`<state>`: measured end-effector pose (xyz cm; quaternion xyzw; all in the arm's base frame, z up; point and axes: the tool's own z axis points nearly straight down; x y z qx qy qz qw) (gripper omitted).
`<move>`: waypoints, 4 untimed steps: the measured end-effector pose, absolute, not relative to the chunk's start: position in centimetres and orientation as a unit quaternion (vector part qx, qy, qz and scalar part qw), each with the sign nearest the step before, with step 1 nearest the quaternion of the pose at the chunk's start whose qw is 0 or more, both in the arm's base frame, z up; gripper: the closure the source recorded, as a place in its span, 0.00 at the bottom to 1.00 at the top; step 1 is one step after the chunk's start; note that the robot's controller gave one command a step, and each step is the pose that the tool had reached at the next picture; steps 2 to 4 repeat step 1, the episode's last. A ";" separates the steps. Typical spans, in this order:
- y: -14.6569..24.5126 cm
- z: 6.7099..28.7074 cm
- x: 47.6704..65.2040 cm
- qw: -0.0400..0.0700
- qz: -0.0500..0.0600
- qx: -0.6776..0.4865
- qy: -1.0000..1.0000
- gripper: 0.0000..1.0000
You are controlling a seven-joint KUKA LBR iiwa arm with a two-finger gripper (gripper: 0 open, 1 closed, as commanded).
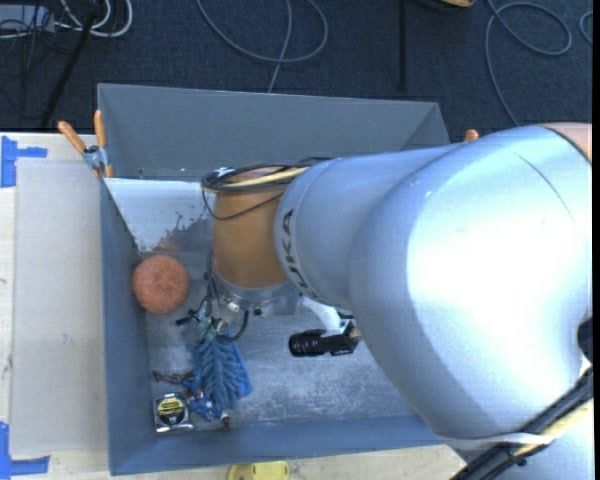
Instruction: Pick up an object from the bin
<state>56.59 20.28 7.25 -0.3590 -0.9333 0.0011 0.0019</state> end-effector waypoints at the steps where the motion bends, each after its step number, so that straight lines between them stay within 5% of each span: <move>1: 20.4 7.1 56.5 0.001 0.001 -0.361 -0.932 1.00; 4: 20.4 7.1 56.5 0.001 0.001 -0.361 -0.932 1.00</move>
Offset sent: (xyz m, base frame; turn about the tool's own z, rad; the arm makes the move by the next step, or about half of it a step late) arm -0.0002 0.0001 0.0280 0.0000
